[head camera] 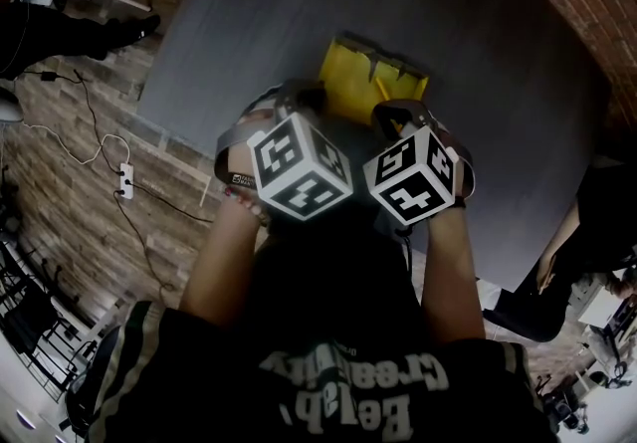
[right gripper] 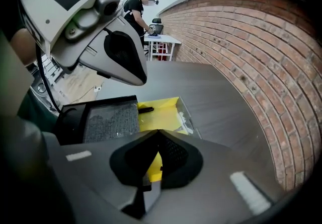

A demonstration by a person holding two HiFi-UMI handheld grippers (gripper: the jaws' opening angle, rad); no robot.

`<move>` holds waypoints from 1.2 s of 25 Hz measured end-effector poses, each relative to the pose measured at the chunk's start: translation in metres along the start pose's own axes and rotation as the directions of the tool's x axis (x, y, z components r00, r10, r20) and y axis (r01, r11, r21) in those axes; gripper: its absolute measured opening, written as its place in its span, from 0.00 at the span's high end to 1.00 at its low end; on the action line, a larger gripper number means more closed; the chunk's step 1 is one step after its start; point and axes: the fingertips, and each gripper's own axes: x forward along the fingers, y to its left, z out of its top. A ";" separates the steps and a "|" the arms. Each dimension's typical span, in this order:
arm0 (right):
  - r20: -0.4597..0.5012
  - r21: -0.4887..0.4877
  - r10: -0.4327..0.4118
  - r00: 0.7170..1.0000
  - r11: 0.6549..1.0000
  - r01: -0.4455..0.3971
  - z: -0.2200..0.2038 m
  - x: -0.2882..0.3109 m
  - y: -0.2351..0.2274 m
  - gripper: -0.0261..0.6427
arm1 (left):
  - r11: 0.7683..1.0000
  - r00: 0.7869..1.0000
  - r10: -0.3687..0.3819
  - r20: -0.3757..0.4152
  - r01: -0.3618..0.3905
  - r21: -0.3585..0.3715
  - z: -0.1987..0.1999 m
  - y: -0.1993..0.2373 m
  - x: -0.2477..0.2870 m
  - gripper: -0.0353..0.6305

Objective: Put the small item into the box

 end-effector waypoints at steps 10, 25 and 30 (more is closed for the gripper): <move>0.023 -0.010 -0.059 0.998 0.998 0.059 0.014 -0.028 0.021 0.95 | 1.000 0.999 0.023 0.033 -0.023 0.005 -0.010 -0.006 -0.039 0.94; 0.059 -0.028 -0.148 0.987 0.988 0.150 0.027 -0.077 0.067 0.95 | 0.999 0.996 0.043 0.082 -0.045 0.029 -0.028 -0.029 -0.102 0.94; 0.067 -0.028 -0.168 0.984 0.985 0.170 0.030 -0.091 0.082 0.95 | 0.998 0.993 0.056 0.101 -0.059 0.033 -0.032 -0.034 -0.121 0.94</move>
